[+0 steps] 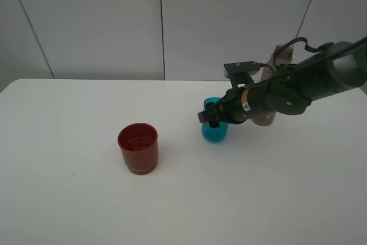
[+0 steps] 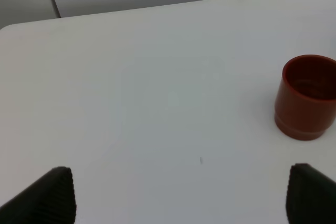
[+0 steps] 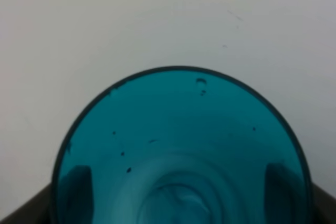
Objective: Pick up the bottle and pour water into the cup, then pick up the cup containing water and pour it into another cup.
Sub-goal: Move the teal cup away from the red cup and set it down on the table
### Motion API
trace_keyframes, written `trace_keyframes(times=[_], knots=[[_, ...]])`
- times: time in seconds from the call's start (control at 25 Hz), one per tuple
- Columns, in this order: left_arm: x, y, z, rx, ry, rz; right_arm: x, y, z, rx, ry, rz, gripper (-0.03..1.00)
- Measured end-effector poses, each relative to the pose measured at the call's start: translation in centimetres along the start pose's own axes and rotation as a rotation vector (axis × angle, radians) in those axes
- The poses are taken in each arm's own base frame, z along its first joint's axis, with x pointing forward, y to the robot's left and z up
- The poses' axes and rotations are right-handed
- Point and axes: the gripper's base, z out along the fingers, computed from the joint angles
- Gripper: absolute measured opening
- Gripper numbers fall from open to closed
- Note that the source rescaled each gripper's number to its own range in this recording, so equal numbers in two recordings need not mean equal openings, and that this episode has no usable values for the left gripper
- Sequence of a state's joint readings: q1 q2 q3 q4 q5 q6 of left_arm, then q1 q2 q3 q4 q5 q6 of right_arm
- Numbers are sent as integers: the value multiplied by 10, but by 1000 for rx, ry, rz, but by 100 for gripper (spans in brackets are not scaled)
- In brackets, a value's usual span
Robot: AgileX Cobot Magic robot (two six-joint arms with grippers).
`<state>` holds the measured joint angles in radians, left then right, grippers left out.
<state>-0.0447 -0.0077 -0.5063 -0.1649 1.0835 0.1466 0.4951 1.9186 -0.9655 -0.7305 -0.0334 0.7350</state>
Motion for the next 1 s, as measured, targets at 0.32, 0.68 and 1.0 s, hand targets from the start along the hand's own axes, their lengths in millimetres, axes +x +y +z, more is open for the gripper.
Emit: trace_keyframes(times=[0.32, 0.68, 1.0], knots=[[0, 0, 0, 0, 0, 0, 2, -1, 1, 8, 12, 0, 66], [0, 0, 0, 0, 0, 0, 3, -2, 1, 22, 28, 0, 72], [0, 0, 0, 0, 0, 0, -7, -4, -17, 65, 17, -3, 72]])
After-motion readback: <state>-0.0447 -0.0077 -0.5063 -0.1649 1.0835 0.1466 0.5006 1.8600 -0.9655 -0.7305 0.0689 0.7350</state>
